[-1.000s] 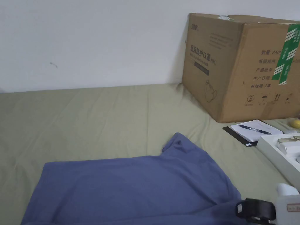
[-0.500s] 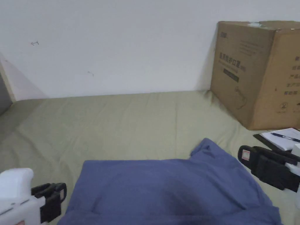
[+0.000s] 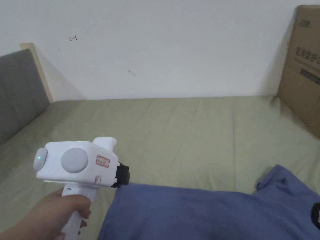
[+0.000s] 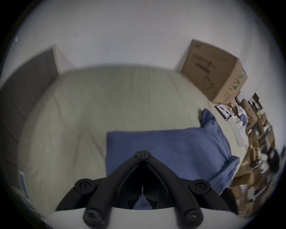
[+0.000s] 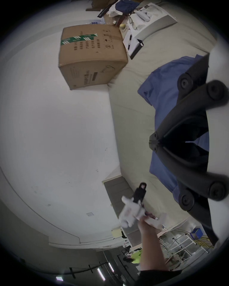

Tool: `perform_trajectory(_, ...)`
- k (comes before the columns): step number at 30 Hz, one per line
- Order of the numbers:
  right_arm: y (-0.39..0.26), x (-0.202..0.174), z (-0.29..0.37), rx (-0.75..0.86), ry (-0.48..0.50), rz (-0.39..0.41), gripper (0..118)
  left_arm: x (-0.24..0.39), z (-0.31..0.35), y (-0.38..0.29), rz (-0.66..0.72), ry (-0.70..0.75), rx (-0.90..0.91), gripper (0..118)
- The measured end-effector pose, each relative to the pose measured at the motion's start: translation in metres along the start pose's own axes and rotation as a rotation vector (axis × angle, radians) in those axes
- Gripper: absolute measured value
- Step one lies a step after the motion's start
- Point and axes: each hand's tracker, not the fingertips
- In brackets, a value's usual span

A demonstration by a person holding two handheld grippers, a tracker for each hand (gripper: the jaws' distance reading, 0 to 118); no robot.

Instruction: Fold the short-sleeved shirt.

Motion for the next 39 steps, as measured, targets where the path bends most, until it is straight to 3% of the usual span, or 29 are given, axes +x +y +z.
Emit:
perform_trajectory(1, -0.001, 0.007, -0.007, -0.016, -0.001, -0.011, 0, -0.016, -0.026, 0.012, 0.026, -0.048, -0.058, 0)
perform_trajectory(2, -0.004, 0.011, -0.013, -0.029, -0.002, -0.022, 0, -0.024, -0.043, 0.019, 0.01, -0.089, -0.062, 16)
perform_trajectory(5, -0.018, 0.026, -0.033, -0.111, 0.01, -0.121, 0, -0.053, -0.096, 0.033, 0.044, -0.016, -0.133, 118)
perform_trajectory(6, -0.023, 0.031, -0.038, -0.142, 0.015, -0.141, 0, -0.057, -0.108, 0.027, 0.044, 0.013, -0.158, 114)
perform_trajectory(12, -0.044, 0.044, -0.054, -0.224, -0.042, -0.119, 0, -0.066, -0.16, 0.015, -0.047, 0.074, -0.232, 113)
perform_trajectory(17, -0.051, 0.04, -0.066, -0.256, -0.044, -0.149, 0, -0.061, -0.165, 0.01, -0.107, 0.104, -0.199, 108)
perform_trajectory(19, -0.051, 0.035, -0.07, -0.261, -0.039, -0.148, 0, -0.059, -0.156, 0.012, -0.122, 0.133, -0.148, 89)
perform_trajectory(21, -0.049, 0.033, -0.072, -0.256, -0.024, -0.15, 0, -0.059, -0.144, 0.01, -0.132, 0.126, -0.117, 49)
perform_trajectory(22, -0.047, 0.033, -0.072, -0.252, -0.018, -0.148, 0, -0.057, -0.136, 0.007, -0.13, 0.121, -0.108, 19)
perform_trajectory(23, -0.043, 0.033, -0.074, -0.246, -0.013, -0.143, 0, -0.059, -0.132, 0.006, -0.106, 0.071, -0.097, 0)
perform_trajectory(24, -0.036, 0.035, -0.076, -0.236, -0.01, -0.138, 0, -0.058, -0.128, 0.004, -0.08, 0.019, -0.099, 0)
perform_trajectory(28, 0.007, 0.088, -0.099, -0.167, -0.029, -0.141, 0, -0.04, -0.115, -0.003, -0.15, 0.071, -0.044, 0)
perform_trajectory(31, 0.043, 0.144, -0.147, -0.21, -0.139, -0.138, 0, -0.03, -0.102, -0.006, -0.127, 0.076, -0.01, 0)
perform_trajectory(34, 0.06, 0.207, -0.212, -0.382, -0.185, -0.297, 0, -0.026, -0.091, -0.006, -0.077, 0.061, 0.024, 0)
perform_trajectory(35, 0.06, 0.225, -0.232, -0.478, -0.184, -0.332, 19, -0.024, -0.088, -0.006, -0.066, 0.054, 0.027, 0)
perform_trajectory(36, 0.057, 0.239, -0.248, -0.55, -0.217, -0.34, 55, -0.022, -0.086, -0.006, -0.065, 0.051, 0.028, 0)
perform_trajectory(39, 0.04, 0.263, -0.286, -0.704, -0.361, -0.284, 100, -0.019, -0.085, -0.004, -0.093, 0.052, 0.024, 0)
